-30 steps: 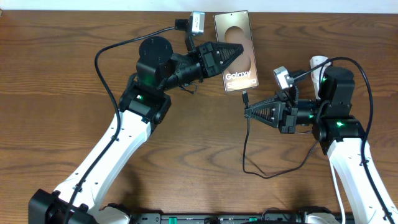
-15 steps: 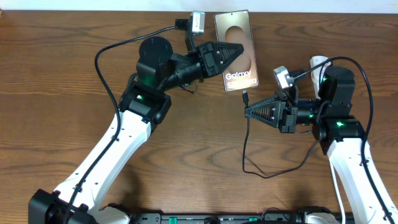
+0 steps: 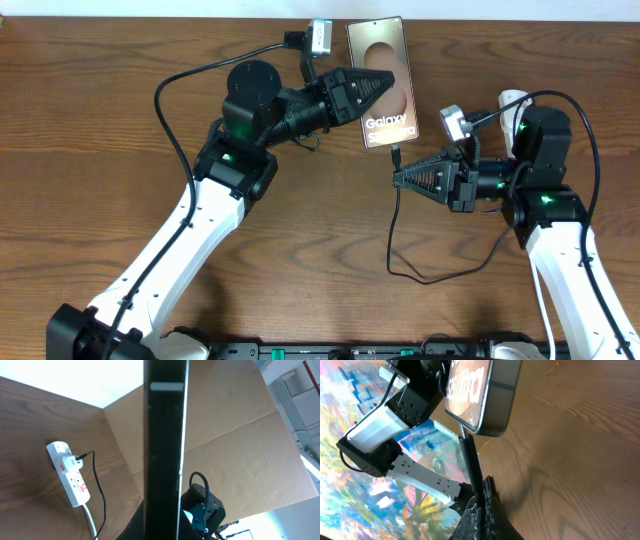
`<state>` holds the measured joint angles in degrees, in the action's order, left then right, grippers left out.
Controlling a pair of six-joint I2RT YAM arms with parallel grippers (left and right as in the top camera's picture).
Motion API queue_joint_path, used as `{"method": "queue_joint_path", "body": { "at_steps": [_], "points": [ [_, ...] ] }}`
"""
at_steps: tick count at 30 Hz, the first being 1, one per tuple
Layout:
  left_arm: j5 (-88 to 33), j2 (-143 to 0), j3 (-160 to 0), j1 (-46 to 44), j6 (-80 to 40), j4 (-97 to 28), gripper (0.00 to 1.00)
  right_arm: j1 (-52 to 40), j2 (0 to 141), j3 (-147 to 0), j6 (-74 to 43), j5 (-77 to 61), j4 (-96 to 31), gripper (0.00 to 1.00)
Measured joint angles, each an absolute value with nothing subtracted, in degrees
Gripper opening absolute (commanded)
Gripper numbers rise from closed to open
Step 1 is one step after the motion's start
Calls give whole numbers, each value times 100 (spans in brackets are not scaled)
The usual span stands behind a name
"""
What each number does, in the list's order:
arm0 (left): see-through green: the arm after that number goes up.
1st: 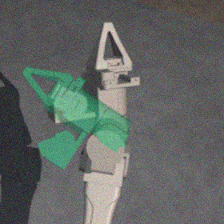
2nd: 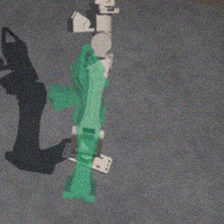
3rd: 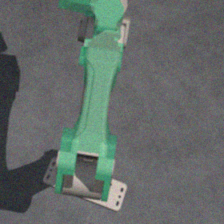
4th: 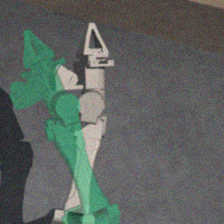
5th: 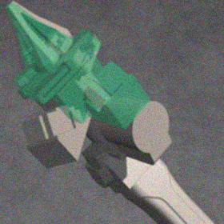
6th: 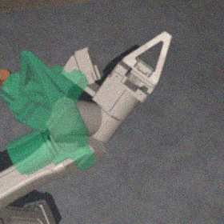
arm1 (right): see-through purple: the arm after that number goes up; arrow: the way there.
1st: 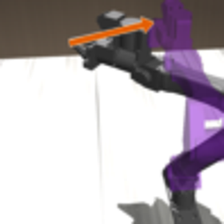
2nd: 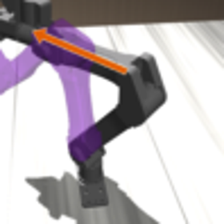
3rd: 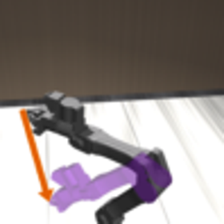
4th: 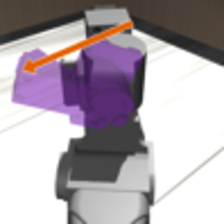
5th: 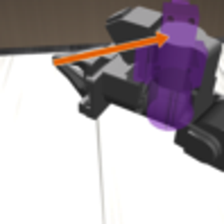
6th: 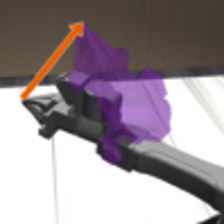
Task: Plug charger to phone and switch on socket
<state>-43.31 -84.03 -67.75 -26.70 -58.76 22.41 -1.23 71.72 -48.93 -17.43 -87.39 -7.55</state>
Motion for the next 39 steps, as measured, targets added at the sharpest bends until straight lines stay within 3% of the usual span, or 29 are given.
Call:
{"method": "queue_joint_path", "body": {
  "at_steps": [39],
  "points": [
    [-4163,-8403,-6775,-2711,-5771,2342,7,-123,7172,-4893,-1999,-8659,-567,1]
  ]
}}
